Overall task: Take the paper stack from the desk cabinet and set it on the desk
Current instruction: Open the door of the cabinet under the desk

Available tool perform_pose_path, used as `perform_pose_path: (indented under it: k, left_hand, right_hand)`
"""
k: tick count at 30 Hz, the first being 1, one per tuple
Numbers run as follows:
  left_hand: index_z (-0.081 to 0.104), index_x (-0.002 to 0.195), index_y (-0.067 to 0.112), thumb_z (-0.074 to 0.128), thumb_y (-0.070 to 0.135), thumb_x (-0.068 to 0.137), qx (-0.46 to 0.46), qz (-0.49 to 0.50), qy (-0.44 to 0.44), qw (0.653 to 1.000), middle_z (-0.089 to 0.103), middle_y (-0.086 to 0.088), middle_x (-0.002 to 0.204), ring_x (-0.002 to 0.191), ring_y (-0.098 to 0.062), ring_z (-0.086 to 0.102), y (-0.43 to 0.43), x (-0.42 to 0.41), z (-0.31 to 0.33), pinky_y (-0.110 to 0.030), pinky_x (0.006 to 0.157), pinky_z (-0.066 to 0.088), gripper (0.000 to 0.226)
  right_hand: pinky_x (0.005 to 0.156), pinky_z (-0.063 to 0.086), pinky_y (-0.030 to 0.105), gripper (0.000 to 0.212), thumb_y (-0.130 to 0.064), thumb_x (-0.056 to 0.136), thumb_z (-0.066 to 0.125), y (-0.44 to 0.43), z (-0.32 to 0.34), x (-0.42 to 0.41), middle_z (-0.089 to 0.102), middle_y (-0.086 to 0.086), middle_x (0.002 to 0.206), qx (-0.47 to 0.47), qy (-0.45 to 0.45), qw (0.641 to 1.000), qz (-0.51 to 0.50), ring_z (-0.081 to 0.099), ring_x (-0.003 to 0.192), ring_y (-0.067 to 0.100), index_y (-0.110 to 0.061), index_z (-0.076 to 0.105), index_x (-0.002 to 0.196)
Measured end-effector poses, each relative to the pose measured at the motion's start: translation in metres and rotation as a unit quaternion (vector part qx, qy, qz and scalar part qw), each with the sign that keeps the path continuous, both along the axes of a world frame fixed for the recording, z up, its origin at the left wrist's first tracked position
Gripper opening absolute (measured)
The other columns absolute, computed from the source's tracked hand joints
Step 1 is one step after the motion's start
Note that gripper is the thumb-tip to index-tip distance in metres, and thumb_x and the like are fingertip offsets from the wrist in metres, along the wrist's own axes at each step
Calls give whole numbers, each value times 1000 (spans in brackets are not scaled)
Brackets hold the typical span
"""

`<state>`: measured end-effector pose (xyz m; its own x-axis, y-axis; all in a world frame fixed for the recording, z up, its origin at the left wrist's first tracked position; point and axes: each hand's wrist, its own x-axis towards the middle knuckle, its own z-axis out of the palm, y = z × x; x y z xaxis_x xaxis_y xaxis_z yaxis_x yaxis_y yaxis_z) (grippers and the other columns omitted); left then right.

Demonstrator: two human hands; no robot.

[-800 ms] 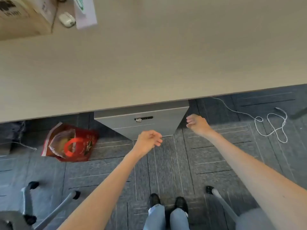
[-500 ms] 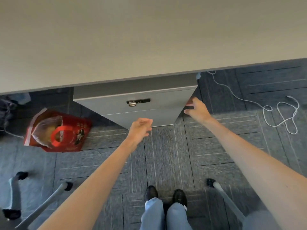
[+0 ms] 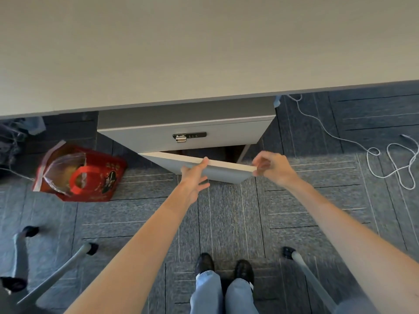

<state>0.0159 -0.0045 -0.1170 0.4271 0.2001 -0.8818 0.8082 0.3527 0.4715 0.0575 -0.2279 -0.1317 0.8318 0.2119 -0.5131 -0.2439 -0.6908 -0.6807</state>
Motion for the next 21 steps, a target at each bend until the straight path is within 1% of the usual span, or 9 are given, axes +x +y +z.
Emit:
perform_pose_path:
  k: [3, 4, 6, 9, 13, 14, 17, 19, 21]
  left_hand:
    - [-2, 152, 32, 66, 31, 88, -26, 38, 13, 999, 39, -18, 148, 129, -39, 49, -4, -5, -8, -53, 101, 47, 93]
    - [-4, 151, 34, 65, 28, 89, -34, 56, 15, 998, 41, -20, 146, 128, -40, 50, -5, -7, -11, -55, 101, 46, 94]
    - [2, 150, 34, 63, 22, 91, -37, 81, 17, 996, 49, -20, 137, 124, -43, 53, -9, -12, -14, -57, 100, 47, 86]
    - [11, 148, 28, 56, 15, 95, -34, 79, 16, 996, 52, -11, 107, 121, -45, 56, -14, -16, -13, -58, 98, 48, 71]
    - [30, 130, 11, 45, 0, 97, -20, 96, 16, 995, 42, -13, 117, 120, -41, 54, -16, -16, -13, -61, 95, 48, 38]
    - [29, 129, 10, 44, -1, 97, -15, 93, 15, 995, 42, -13, 116, 118, -40, 54, -16, -17, -13, -61, 94, 48, 38]
    - [20, 140, 16, 44, -3, 96, -5, 79, 0, 997, 45, -10, 104, 106, -36, 56, -13, -24, -13, -61, 89, 52, 53]
    - [22, 137, 17, 44, -2, 96, 10, 55, -12, 998, 46, -14, 113, 107, -38, 59, -8, -34, -13, -55, 83, 55, 50]
    - [23, 135, 20, 45, -2, 96, 24, 24, -18, 999, 46, -18, 125, 106, -38, 62, -2, -47, -15, -53, 75, 58, 50]
  right_hand:
    - [89, 54, 39, 26, -4, 67, 82, -1, 1, -12, 74, 6, 91, 6, 65, 997, 45, 70, 87, 20, -12, 73, 89]
    - [89, 54, 37, 26, -4, 66, 82, -1, 1, -17, 74, 6, 91, 9, 87, 995, 52, 69, 88, 20, -11, 73, 89]
    - [88, 54, 35, 22, -4, 65, 82, 2, 1, -28, 74, 6, 91, 15, 117, 991, 61, 69, 90, 21, -11, 73, 84]
    - [89, 53, 37, 22, -6, 64, 83, 6, 0, -43, 72, 7, 91, 15, 117, 991, 68, 68, 91, 22, -19, 69, 74]
    - [92, 52, 41, 21, -9, 65, 83, 9, 1, -50, 73, 8, 92, 23, 120, 988, 90, 68, 92, 24, -22, 69, 72]
    - [92, 51, 39, 18, -11, 66, 83, 9, 2, -50, 73, 7, 93, 22, 130, 986, 101, 68, 93, 23, -21, 70, 74]
    - [91, 49, 30, 10, -16, 77, 76, 9, 7, -53, 70, -2, 91, 34, 142, 984, 106, 65, 92, 14, -20, 69, 83]
    - [86, 47, 23, 6, -15, 83, 69, 8, 8, -60, 67, -5, 90, 41, 122, 989, 77, 62, 90, 9, -17, 69, 89]
    - [83, 48, 20, 9, -12, 87, 64, 8, 5, -67, 67, -3, 92, 31, 97, 993, 57, 62, 91, 9, -12, 69, 94]
